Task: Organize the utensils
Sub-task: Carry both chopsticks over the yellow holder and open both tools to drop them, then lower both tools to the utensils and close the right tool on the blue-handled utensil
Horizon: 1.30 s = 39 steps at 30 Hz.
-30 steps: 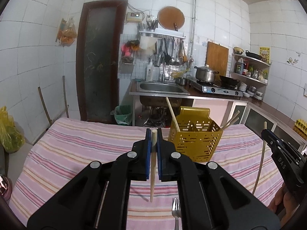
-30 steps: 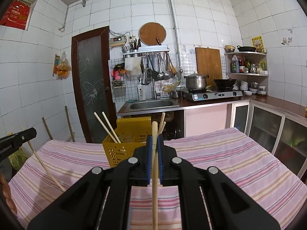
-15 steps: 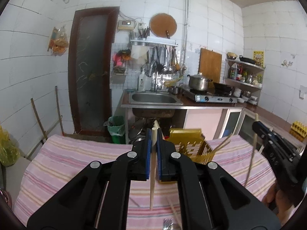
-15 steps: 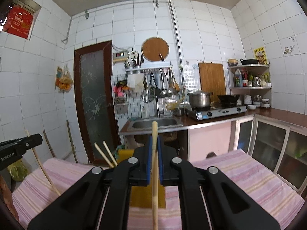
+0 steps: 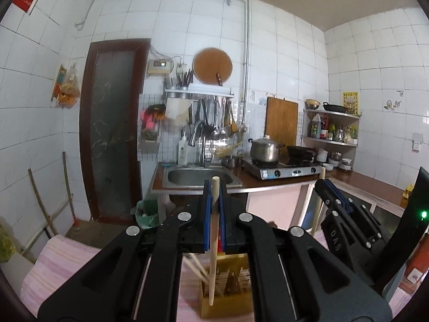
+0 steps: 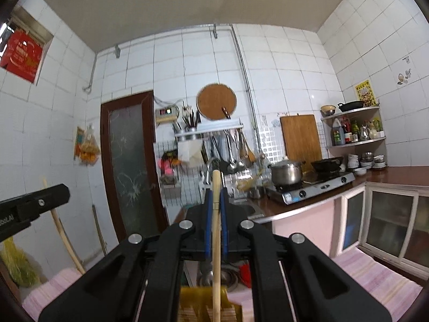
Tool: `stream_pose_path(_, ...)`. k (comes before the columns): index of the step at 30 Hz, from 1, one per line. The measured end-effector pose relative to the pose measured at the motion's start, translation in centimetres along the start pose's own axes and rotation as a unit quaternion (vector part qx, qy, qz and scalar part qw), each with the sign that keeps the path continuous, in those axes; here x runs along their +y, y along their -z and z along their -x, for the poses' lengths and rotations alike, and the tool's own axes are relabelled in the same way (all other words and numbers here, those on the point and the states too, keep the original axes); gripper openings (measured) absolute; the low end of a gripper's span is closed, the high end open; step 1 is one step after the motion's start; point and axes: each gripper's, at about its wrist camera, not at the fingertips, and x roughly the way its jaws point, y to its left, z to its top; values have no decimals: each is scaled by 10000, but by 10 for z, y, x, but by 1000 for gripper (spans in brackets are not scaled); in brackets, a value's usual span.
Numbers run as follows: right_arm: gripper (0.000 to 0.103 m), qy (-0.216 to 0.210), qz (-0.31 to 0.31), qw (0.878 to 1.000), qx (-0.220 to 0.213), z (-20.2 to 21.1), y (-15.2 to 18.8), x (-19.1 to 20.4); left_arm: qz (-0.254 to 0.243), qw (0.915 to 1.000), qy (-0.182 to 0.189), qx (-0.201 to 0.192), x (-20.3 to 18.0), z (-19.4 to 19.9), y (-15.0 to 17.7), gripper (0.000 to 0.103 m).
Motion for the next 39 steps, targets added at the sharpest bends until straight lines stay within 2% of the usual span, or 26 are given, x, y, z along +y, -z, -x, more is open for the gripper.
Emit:
stream_pose_path(6, 6, 194, 28, 9994, -280, -35, 19, 4, 49, 9999, 109, -103, -3, -40, 6, 4)
stream_pose_path(12, 6, 291, 81, 9989, -354, -57, 44, 8, 169, 9997, 67, 174, 5, -83, 43, 4)
stream_pose_path(18, 6, 246, 239, 9993, -174, -65, 77, 10, 235, 9982, -48, 554, 18, -114, 80, 4)
stream_pose_path(24, 7, 222, 350, 9989, 217, -58, 92, 2, 364, 9943, -185, 987, 32, -122, 87, 5)
stream_pose_path(26, 9, 311, 444, 9979, 367, -52, 89, 0, 321, 9933, -167, 1095, 34, -113, 84, 12)
stream_pose_path(27, 14, 405, 476, 9970, 454, -48, 86, -2, 310, 9933, -193, 1094, 35, -107, 82, 24)
stream_pose_path(28, 32, 464, 472, 9964, 533, -45, 83, -3, 296, 9933, -239, 1091, 37, -98, 81, 44)
stream_pose_path(29, 53, 516, 422, 9959, 614, -39, 78, -6, 281, 9933, -295, 1079, 40, -88, 78, 54)
stream_pose_path(30, 57, 561, 394, 9955, 661, -34, 74, -8, 288, 9937, -357, 1020, 43, -75, 75, 68)
stream_pose_path(31, 57, 620, 403, 9946, 726, -27, 70, -11, 285, 9938, -411, 990, 44, -66, 75, 77)
stream_pose_path(34, 60, 719, 491, 9910, 1018, -5, 61, -17, 148, 9925, -604, 1048, 53, -32, 78, 86)
stream_pose_path(37, 69, 776, 457, 9885, 1211, 18, 61, -24, 165, 9902, -774, 1153, 67, -3, 88, 96)
stream_pose_path(39, 72, 828, 424, 9864, 1356, 31, 65, -28, 222, 9886, -807, 1251, 75, 10, 96, 98)
